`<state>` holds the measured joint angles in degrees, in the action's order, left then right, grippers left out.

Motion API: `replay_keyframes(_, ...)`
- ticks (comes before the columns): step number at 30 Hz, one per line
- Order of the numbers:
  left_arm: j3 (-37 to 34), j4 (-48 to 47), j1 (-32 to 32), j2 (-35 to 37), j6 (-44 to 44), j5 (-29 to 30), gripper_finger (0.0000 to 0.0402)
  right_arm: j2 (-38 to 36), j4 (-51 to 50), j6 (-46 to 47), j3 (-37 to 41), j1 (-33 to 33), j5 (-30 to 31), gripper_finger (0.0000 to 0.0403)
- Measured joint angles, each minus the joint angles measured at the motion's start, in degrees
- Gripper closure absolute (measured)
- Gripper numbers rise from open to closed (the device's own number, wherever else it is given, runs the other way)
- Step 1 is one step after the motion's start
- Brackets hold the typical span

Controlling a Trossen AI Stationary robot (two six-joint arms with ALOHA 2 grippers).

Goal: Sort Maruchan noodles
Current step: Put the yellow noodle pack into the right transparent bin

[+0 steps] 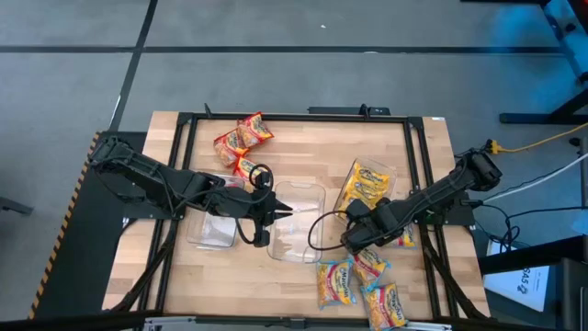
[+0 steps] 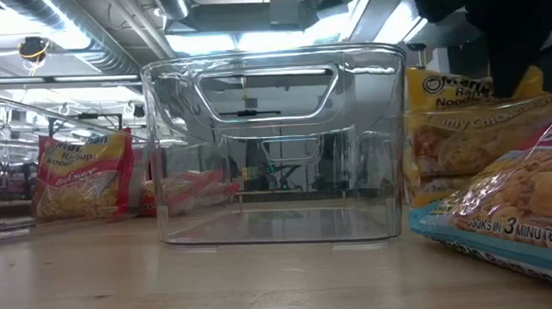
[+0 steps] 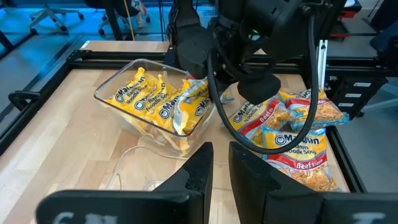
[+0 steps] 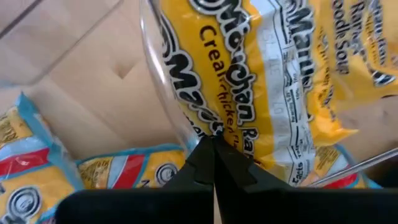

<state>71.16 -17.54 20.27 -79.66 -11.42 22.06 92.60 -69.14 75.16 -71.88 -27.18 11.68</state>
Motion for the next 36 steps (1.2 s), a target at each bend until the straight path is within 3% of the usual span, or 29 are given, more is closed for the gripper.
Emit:
replay_keyframes(11,0.0,0.1,0.0,0.0,-0.1,-0.2,0.0357,0.0,1.5,-0.8,2.6,2.6,-3.2,0.0403)
replay_keyframes(24,0.0,0.0,0.0,0.0,-0.1,-0.3,0.0357,0.0,3.2,-1.9,3.0,3.2,-2.5,0.0397)
replay_keyframes(36,0.0,0.0,0.0,0.0,0.0,-0.3,0.0357,-0.1,2.9,-2.1,0.3,3.2,-4.3,0.0297)
